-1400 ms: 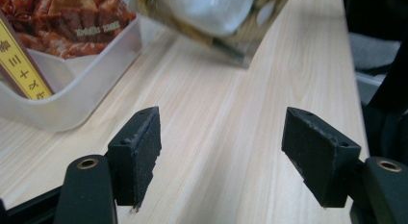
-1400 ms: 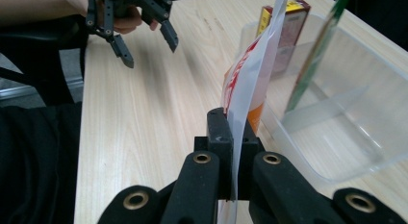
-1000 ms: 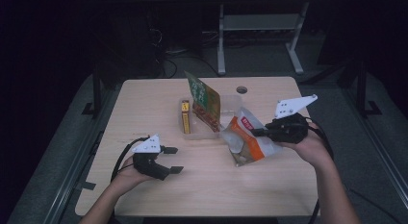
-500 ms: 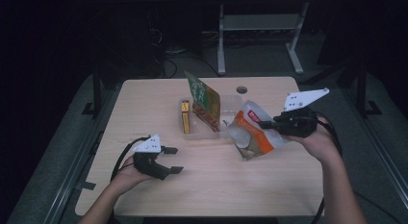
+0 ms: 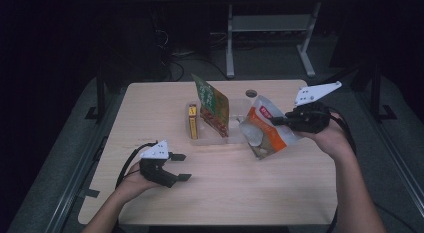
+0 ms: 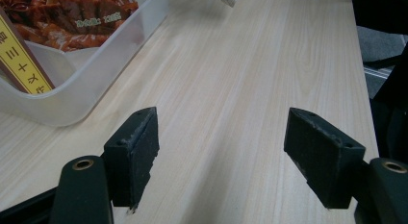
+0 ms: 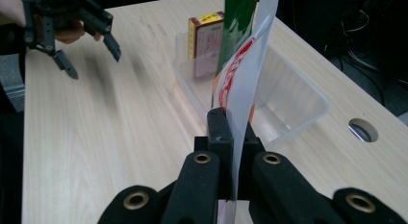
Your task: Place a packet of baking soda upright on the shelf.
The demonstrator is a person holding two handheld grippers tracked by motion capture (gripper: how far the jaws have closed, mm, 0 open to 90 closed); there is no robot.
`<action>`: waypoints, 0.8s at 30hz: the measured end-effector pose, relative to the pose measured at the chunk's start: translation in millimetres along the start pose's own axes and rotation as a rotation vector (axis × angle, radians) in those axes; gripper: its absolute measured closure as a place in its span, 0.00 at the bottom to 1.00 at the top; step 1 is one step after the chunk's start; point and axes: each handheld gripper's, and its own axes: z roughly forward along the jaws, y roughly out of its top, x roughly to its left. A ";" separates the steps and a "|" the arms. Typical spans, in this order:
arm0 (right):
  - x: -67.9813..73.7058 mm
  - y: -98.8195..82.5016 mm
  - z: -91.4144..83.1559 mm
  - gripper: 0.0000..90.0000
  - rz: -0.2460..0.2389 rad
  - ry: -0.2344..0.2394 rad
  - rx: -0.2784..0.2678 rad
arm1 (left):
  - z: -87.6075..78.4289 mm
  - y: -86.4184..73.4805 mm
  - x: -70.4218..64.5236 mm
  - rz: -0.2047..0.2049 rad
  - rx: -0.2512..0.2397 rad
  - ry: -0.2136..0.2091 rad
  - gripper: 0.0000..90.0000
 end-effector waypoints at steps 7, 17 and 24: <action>-10.7 17.3 7.4 1.00 -0.008 -0.025 -0.004 | 1.1 0.1 -1.1 -0.003 -0.001 -0.005 0.31; -25.7 42.9 18.7 1.00 -0.011 -0.061 0.004 | 2.3 -0.3 -3.0 0.016 0.016 -0.004 0.31; -37.9 53.1 30.3 1.00 -0.016 -0.058 0.029 | 2.7 -4.1 -6.8 0.013 0.027 -0.005 0.31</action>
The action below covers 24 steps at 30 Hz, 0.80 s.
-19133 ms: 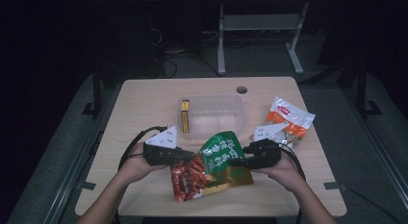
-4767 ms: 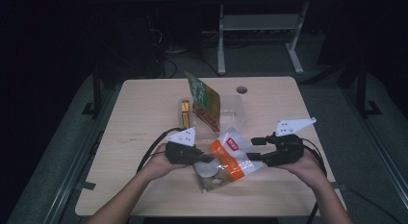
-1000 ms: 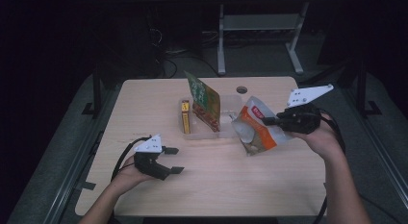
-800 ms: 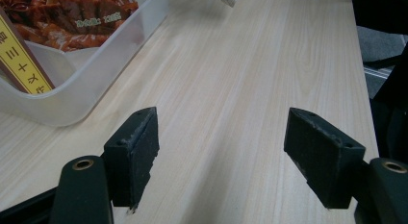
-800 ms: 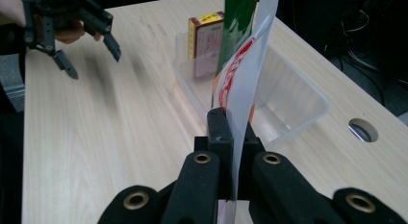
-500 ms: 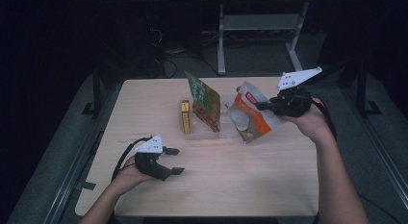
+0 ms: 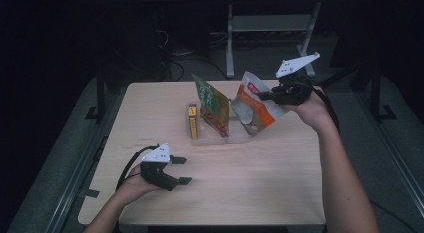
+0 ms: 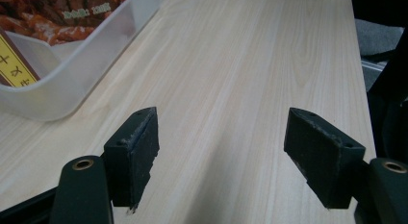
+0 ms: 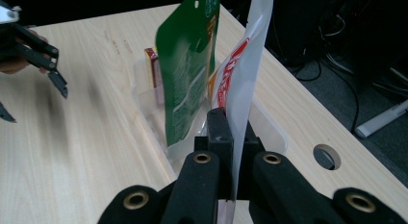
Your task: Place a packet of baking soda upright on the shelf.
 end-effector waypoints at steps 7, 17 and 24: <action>-12.2 8.5 9.1 1.00 0.010 -0.002 0.019 | -3.6 -2.3 -2.6 -0.003 -0.003 0.014 0.31; -21.3 8.1 26.8 1.00 0.018 -0.001 0.063 | -7.1 -7.3 -4.6 -0.028 -0.009 0.028 0.31; -28.4 4.8 40.6 1.00 0.058 0.016 0.098 | -5.4 -7.3 -4.8 -0.033 0.000 0.026 0.30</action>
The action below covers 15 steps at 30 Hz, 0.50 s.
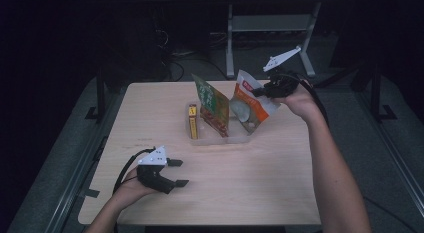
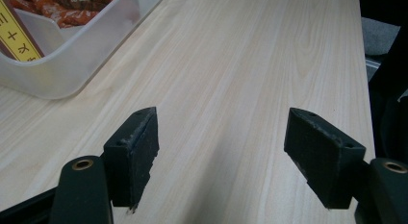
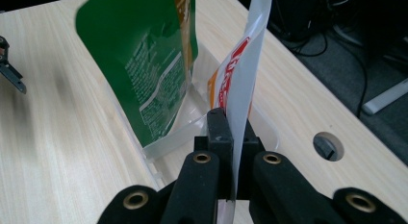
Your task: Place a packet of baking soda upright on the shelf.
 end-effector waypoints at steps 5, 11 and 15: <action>-3.6 -0.4 11.0 1.00 0.012 0.011 0.026 | 1.3 1.1 -0.2 0.003 0.003 -0.004 0.31; -7.6 -1.5 23.8 1.00 0.043 0.021 0.061 | 2.2 1.0 -0.3 0.003 -0.002 -0.005 0.31; -9.9 -1.8 30.4 1.00 0.050 0.025 0.079 | 2.1 0.6 0.9 0.008 0.001 -0.005 0.31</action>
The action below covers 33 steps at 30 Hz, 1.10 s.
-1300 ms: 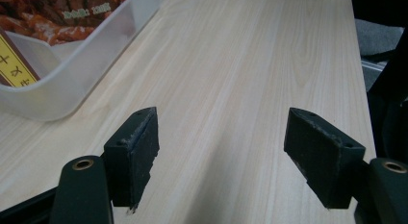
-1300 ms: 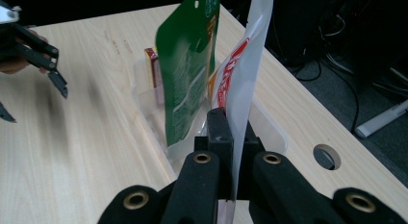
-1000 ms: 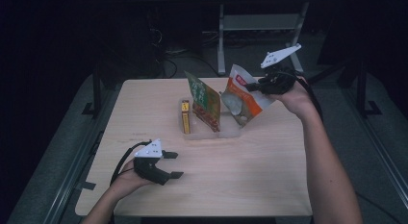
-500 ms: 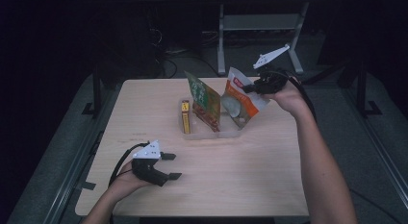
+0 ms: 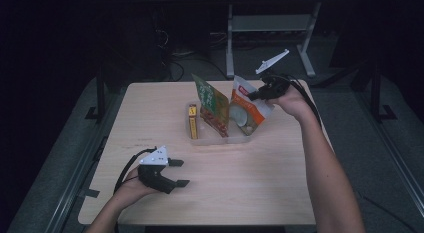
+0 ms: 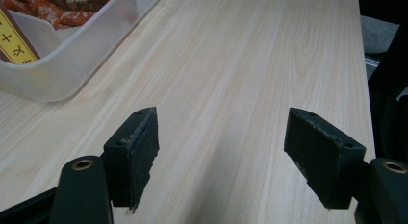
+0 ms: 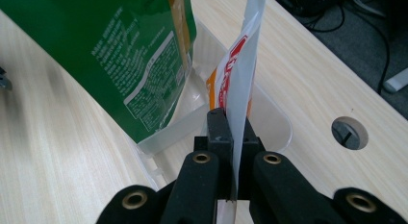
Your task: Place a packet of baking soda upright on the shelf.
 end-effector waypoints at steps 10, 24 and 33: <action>-7.7 9.1 12.1 0.99 0.024 -0.014 0.049 | 1.0 1.9 -1.2 0.015 0.016 -0.005 0.31; -14.4 1.4 13.8 0.76 0.114 0.002 -0.012 | 4.4 5.1 3.5 0.017 0.030 -0.005 0.31; -8.0 -10.6 1.7 0.34 0.114 -0.054 -0.066 | 4.6 8.0 4.7 0.020 0.021 -0.004 0.31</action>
